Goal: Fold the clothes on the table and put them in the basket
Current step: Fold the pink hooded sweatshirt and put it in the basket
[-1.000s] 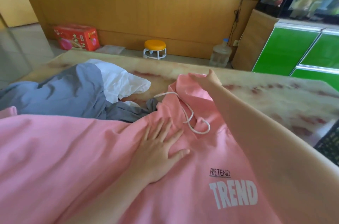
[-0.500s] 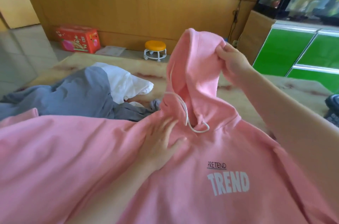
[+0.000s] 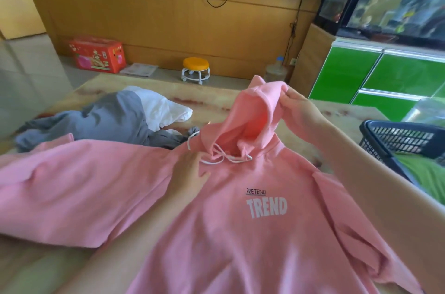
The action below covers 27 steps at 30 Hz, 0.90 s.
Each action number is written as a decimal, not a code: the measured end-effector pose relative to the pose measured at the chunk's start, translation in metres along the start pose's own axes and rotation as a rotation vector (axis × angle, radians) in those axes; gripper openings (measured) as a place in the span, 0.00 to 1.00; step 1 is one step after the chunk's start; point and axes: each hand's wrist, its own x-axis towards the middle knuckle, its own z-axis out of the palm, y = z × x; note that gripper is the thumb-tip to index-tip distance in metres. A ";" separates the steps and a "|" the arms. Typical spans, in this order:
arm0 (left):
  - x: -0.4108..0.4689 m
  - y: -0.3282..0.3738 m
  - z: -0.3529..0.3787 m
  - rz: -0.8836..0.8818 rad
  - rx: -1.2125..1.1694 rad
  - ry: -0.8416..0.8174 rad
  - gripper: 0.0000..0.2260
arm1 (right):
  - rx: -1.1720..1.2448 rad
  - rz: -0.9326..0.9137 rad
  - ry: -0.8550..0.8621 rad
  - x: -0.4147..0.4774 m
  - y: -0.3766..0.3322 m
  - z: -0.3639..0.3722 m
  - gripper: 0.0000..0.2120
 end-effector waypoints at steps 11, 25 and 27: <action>0.005 -0.008 0.010 -0.070 0.165 -0.016 0.12 | -0.016 0.107 0.213 0.023 0.026 -0.001 0.16; 0.001 0.035 0.030 -0.234 0.254 0.041 0.16 | -0.032 0.171 0.332 0.031 0.044 0.006 0.17; -0.007 0.041 0.021 -0.233 0.162 0.052 0.18 | -0.046 0.167 0.336 0.034 0.046 0.005 0.18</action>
